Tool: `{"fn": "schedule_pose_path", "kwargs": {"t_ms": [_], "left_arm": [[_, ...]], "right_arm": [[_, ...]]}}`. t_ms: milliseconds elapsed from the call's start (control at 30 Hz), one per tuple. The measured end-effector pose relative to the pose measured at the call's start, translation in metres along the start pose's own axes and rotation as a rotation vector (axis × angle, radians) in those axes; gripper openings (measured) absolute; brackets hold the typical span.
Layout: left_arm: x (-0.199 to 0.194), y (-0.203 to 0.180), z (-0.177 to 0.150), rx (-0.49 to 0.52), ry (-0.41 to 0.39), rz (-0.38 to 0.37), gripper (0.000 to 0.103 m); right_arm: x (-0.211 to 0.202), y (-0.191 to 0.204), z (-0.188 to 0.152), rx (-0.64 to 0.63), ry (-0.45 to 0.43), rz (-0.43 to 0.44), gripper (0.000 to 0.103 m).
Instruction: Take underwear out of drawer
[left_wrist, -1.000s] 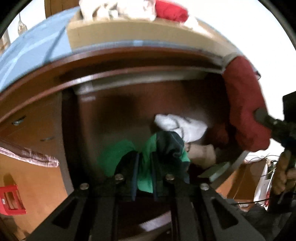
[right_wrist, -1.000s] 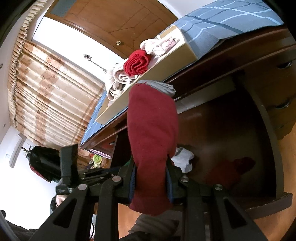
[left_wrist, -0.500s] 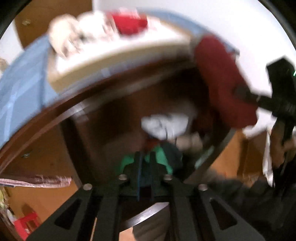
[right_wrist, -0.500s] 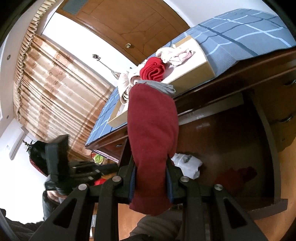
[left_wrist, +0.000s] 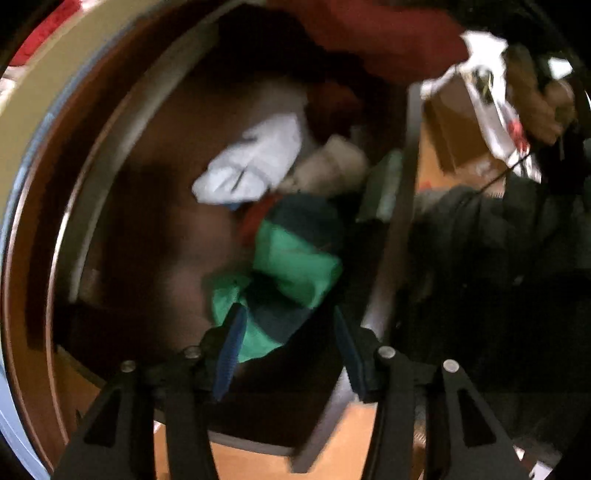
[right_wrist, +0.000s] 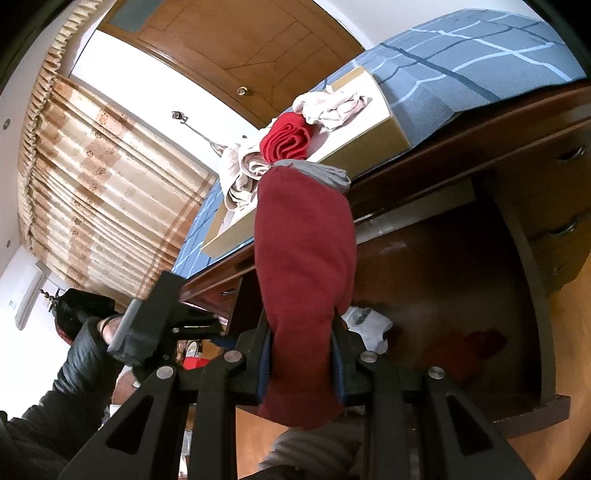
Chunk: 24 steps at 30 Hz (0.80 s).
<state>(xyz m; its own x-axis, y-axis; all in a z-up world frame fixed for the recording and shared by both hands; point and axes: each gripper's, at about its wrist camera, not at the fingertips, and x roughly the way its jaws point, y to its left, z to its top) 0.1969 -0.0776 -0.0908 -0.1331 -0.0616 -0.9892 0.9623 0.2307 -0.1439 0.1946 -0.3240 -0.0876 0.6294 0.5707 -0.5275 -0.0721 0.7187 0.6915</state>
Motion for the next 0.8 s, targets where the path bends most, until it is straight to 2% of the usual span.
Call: {"fn": "schedule_pose_path", "kwargs": {"t_ms": [67,200,267,333,433,533,667,800], "left_arm": [[0.008,0.012,0.002,0.035,0.044,0.047,0.049],[0.019,0.021,-0.002,0.079,0.096,0.048,0.049],[0.029,0.012,-0.004,0.168,0.125,0.048,0.049],[0.037,-0.004,-0.010,0.301,0.134,0.050,0.049],[0.043,-0.016,-0.012,0.411,0.130,0.074,0.048],[0.040,-0.015,-0.006,0.415,0.069,0.069,0.048],[0.043,-0.020,0.001,0.440,0.048,0.039,0.047],[0.055,-0.001,0.013,0.275,0.118,-0.074,0.050]], "right_arm": [[0.002,0.000,0.000,0.004,0.002,-0.004,0.029],[0.005,0.000,0.002,0.009,0.005,-0.018,0.029],[0.006,-0.001,0.005,0.013,0.004,-0.026,0.029],[0.008,-0.002,0.007,0.018,0.010,-0.031,0.029],[0.013,0.000,0.007,0.018,0.023,-0.032,0.029],[0.016,0.001,0.007,0.020,0.029,-0.031,0.029],[0.016,0.000,0.009,0.023,0.029,-0.036,0.029],[0.017,0.000,0.008,0.025,0.033,-0.037,0.029]]}}
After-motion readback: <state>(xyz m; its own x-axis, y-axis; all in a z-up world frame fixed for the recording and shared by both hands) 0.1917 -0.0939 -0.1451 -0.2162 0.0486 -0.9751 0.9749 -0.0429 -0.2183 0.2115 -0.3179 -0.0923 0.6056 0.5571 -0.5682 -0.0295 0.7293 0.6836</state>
